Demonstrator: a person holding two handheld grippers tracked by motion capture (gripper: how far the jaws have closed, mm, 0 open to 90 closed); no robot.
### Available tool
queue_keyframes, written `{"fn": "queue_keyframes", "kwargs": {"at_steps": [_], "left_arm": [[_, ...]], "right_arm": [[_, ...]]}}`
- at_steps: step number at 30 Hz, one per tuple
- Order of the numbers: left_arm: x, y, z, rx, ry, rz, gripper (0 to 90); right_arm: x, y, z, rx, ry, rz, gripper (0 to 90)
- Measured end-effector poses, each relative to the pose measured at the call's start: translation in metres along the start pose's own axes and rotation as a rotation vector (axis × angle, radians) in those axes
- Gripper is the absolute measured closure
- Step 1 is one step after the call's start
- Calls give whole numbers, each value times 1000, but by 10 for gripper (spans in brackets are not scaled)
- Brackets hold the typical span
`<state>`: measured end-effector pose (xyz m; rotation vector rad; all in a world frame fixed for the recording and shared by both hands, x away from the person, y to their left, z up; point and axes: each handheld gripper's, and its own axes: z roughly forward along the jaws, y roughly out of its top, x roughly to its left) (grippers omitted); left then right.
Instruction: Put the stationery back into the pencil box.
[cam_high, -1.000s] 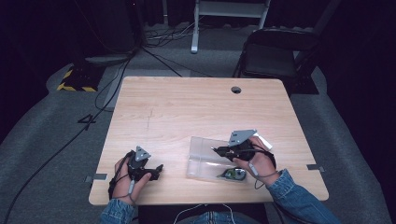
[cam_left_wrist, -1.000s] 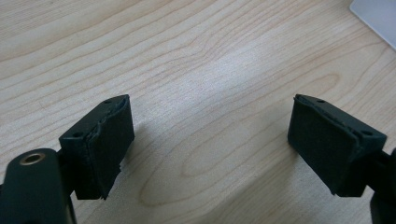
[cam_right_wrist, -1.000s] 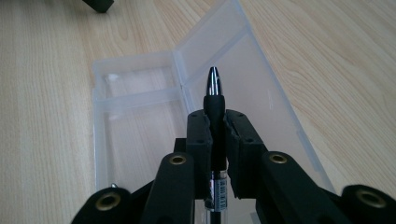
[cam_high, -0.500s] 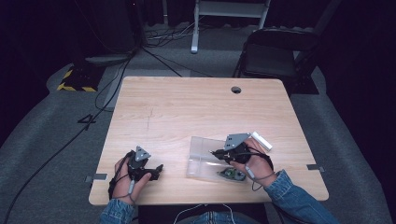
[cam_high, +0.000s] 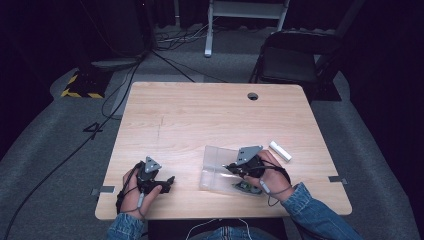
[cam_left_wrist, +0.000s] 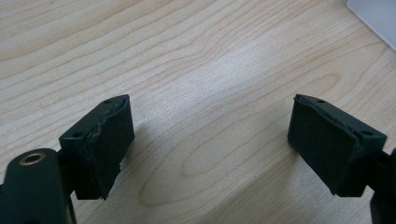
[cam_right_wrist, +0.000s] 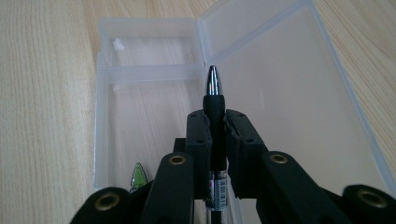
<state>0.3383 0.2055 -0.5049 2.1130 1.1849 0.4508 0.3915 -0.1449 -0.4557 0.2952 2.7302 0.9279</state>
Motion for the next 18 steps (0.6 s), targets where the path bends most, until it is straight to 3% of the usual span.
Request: {"fn": "queue_keyframes", "kwargs": {"at_steps": [18], "left_arm": [[0,0,0,0,1,0,149]], "right_arm": [[6,0,12,49,4,-52,793]]}}
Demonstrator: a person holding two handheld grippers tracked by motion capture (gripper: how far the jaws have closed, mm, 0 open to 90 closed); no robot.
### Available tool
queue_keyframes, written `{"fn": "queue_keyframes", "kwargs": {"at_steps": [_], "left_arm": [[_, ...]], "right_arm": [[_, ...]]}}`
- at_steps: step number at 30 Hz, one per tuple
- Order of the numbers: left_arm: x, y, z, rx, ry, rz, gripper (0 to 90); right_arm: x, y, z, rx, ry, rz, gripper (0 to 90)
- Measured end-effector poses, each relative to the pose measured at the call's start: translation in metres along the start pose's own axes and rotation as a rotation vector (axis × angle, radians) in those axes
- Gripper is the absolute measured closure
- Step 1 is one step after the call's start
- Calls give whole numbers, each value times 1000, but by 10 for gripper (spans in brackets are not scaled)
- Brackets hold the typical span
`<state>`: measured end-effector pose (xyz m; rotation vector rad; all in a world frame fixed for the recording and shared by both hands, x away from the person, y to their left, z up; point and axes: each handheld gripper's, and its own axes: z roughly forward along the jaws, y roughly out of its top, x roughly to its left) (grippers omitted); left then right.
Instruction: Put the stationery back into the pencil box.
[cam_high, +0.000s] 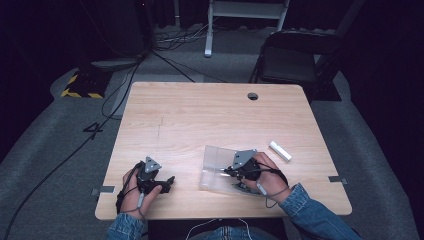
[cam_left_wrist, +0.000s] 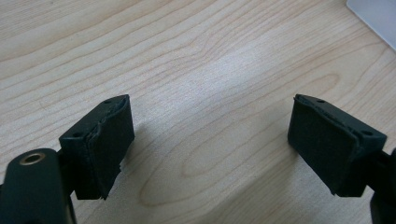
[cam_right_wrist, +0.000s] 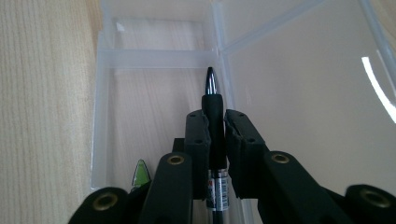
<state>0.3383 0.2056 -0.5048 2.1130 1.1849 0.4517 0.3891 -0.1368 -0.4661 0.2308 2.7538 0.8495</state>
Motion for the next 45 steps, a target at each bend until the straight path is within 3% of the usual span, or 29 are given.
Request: {"fn": "queue_keyframes", "kwargs": {"at_steps": [5,12,17,24,28,30,34,45], "left_arm": [[0,0,0,0,-1,0,149],[0,0,0,0,0,0,149],[0,0,0,0,0,0,149],[0,0,0,0,-1,0,149],[0,0,0,0,0,0,149],[0,0,0,0,0,0,149],[0,0,0,0,0,0,149],[0,0,0,0,-1,0,149]], "right_arm": [[2,0,1,18,-8,-27,767],[3,0,0,4,-7,-16,760],[2,0,-3,-7,49,18,807],[4,-3,-1,31,129,40,871],[5,-5,5,76,174,57,806],[4,-5,5,70,171,61,732],[3,-7,5,75,174,64,688],[-1,-7,0,57,184,94,659]]}}
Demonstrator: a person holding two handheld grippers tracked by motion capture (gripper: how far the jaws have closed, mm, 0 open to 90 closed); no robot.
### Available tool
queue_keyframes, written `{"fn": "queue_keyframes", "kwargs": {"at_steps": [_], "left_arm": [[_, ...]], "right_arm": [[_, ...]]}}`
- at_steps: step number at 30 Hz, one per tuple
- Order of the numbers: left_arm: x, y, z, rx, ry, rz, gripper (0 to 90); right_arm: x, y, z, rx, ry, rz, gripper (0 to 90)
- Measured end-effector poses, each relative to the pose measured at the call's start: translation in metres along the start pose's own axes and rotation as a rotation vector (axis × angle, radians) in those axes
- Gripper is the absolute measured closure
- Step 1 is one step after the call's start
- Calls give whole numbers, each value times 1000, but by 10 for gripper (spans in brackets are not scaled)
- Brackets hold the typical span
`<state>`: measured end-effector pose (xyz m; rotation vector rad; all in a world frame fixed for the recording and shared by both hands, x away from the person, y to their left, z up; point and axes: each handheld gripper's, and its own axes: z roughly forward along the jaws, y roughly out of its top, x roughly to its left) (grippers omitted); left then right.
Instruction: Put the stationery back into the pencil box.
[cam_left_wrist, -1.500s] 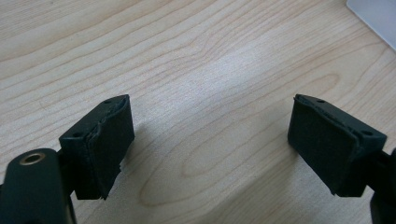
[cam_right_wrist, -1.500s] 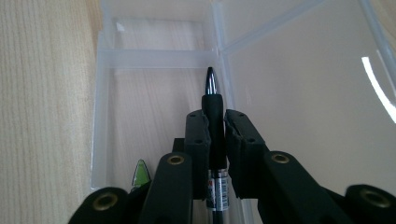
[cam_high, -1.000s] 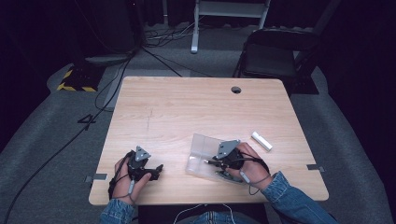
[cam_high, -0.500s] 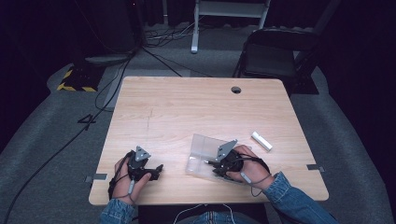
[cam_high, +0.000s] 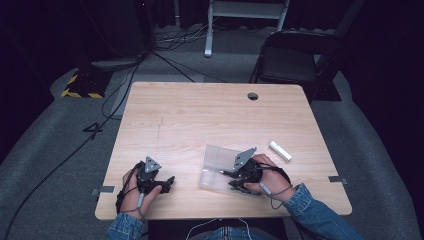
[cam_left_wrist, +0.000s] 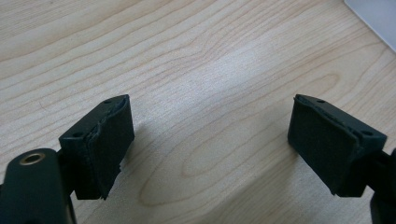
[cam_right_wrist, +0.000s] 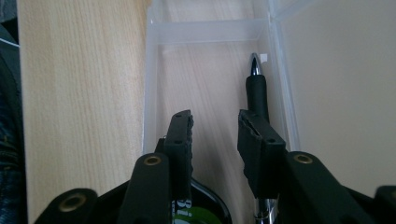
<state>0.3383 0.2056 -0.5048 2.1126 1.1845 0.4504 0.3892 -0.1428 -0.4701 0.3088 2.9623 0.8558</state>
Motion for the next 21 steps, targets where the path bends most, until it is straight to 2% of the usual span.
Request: {"fn": "queue_keyframes", "kwargs": {"at_steps": [5,8,10,13,17,21], "left_arm": [[0,0,0,1,-2,1,149],[0,0,0,1,-4,2,148],[0,0,0,1,-5,2,148],[0,0,0,-1,-3,3,148],[0,0,0,0,-3,3,148],[0,0,0,0,-3,3,148]], "right_arm": [[-1,0,-11,-41,14,27,662],[-7,-2,-28,-95,-8,56,649],[-9,-3,-32,-107,-15,71,644],[-16,-7,-46,-140,-43,107,626],[-30,-19,-68,-190,-104,181,612],[-42,-31,-85,-215,-160,236,598]]}}
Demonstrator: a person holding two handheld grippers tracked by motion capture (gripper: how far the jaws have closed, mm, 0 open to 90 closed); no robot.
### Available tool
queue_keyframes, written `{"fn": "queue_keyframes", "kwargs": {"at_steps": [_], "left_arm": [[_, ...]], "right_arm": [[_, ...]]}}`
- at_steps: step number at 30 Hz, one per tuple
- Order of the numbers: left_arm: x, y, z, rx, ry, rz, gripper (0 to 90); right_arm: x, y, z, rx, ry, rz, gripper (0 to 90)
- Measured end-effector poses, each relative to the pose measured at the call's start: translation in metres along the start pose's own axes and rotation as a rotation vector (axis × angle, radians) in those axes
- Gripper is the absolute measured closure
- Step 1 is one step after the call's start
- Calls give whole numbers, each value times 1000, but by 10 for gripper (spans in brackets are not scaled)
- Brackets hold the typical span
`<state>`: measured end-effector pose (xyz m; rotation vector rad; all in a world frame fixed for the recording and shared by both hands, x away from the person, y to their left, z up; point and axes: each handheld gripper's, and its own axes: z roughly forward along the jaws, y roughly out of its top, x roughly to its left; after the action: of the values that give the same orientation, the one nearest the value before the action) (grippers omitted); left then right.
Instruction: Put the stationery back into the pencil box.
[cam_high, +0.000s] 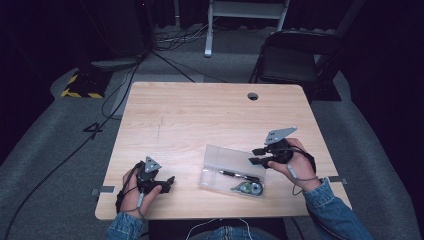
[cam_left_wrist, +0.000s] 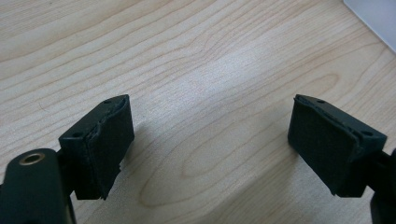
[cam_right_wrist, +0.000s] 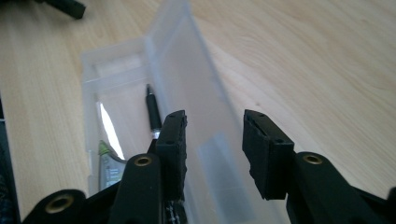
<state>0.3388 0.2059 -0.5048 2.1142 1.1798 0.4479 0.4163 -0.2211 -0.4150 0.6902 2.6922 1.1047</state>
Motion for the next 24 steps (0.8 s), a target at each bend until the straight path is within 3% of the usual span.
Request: {"fn": "queue_keyframes", "kwargs": {"at_steps": [11,16,19,24], "left_arm": [[0,0,0,0,1,1,148],[0,0,0,2,-1,1,148],[0,0,0,2,-1,0,148],[0,0,0,2,-2,1,148]], "right_arm": [[-25,-12,-30,-45,-71,89,583],[-34,-18,-36,-37,-111,116,558],[-44,-26,-38,-24,-143,158,547],[-51,-33,-37,-1,-165,185,533]]}}
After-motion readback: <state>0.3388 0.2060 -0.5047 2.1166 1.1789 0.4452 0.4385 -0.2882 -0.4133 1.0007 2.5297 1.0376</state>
